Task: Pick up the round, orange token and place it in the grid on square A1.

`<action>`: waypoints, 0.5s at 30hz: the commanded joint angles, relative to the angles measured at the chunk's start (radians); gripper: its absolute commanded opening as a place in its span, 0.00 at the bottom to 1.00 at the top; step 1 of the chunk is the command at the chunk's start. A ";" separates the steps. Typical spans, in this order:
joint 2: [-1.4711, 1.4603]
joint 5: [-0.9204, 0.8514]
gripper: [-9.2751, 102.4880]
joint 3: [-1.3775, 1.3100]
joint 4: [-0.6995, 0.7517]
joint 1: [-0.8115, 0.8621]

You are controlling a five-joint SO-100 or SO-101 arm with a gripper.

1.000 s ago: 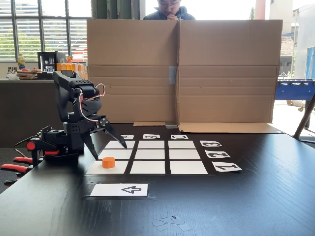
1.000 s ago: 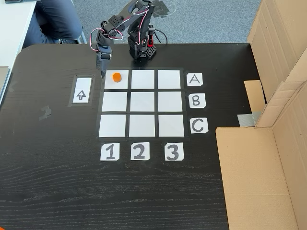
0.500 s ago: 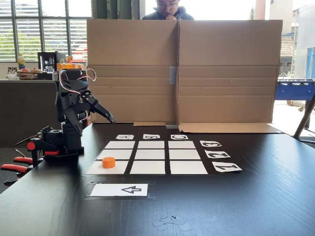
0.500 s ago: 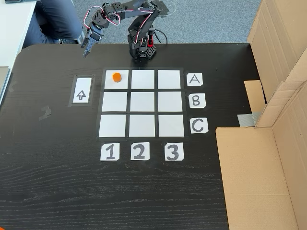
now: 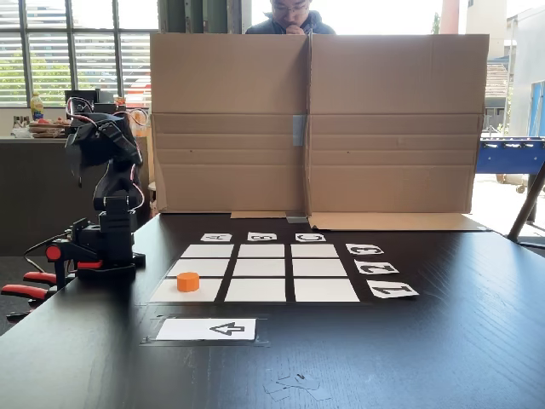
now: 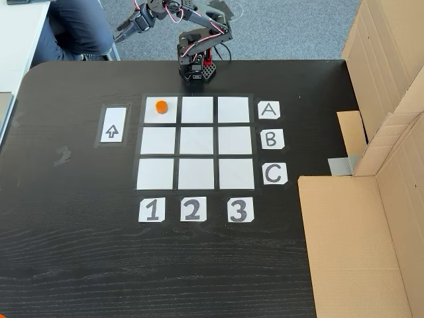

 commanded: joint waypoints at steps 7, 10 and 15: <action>0.227 -0.063 0.32 0.186 0.008 0.202; 0.278 -0.081 0.27 0.244 0.008 0.238; 0.328 -0.098 0.23 0.347 0.008 0.259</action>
